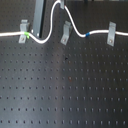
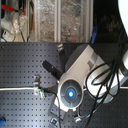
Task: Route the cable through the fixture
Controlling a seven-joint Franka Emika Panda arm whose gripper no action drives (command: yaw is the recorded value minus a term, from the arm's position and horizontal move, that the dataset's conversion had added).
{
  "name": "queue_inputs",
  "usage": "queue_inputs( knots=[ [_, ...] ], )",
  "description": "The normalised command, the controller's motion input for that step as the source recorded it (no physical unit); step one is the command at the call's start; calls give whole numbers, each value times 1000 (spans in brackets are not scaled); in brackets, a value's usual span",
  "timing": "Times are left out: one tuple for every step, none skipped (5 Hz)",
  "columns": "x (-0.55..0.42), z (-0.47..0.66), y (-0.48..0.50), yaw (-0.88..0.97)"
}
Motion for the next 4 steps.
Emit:
queue_inputs(
  knots=[
    [43, 228, 219, 0],
    [1, 73, 1, 0],
    [-208, 282, 102, 0],
    [-45, 120, 73, 0]
  ],
)
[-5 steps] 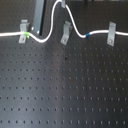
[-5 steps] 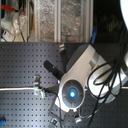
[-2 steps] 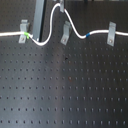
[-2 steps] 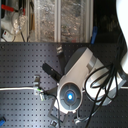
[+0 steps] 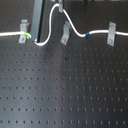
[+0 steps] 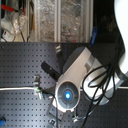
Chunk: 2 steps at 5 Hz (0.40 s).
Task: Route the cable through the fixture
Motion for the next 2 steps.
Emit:
queue_inputs(
  knots=[
    [-90, 102, 301, 197],
    [27, -1, 95, 77]
  ],
)
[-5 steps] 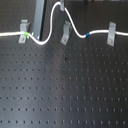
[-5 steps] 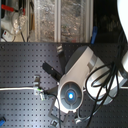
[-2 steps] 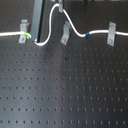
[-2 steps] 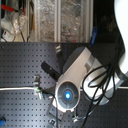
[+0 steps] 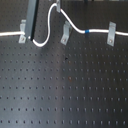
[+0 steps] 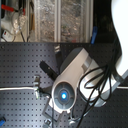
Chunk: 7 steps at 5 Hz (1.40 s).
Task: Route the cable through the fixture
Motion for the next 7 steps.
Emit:
queue_inputs(
  knots=[
    [58, 458, 102, 0],
    [1, 131, 0, 0],
    [69, 129, 121, 0],
    [-14, 268, 296, 134],
    [-169, 486, 104, 57],
    [12, 2, 20, 0],
    [312, 190, 427, 206]
  ],
)
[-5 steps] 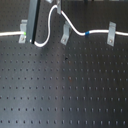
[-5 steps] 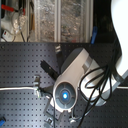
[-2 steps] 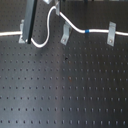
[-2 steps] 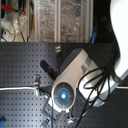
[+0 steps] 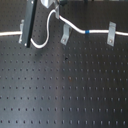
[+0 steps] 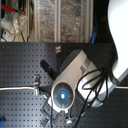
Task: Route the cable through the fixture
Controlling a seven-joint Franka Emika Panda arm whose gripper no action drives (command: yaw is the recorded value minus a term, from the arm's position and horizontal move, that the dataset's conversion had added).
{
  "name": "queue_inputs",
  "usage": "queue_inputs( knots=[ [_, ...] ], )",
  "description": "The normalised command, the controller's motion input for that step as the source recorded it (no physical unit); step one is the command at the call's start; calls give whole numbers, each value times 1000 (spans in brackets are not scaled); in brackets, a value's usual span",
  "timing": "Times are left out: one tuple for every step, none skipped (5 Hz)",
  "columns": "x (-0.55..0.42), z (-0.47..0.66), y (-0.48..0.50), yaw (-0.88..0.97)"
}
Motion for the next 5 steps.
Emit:
queue_inputs(
  knots=[
    [0, 0, 0, 14],
    [-49, 517, -64, -60],
    [-202, 245, -70, -123],
    [-34, 11, 17, 0],
    [-236, 6, -30, 0]
  ],
)
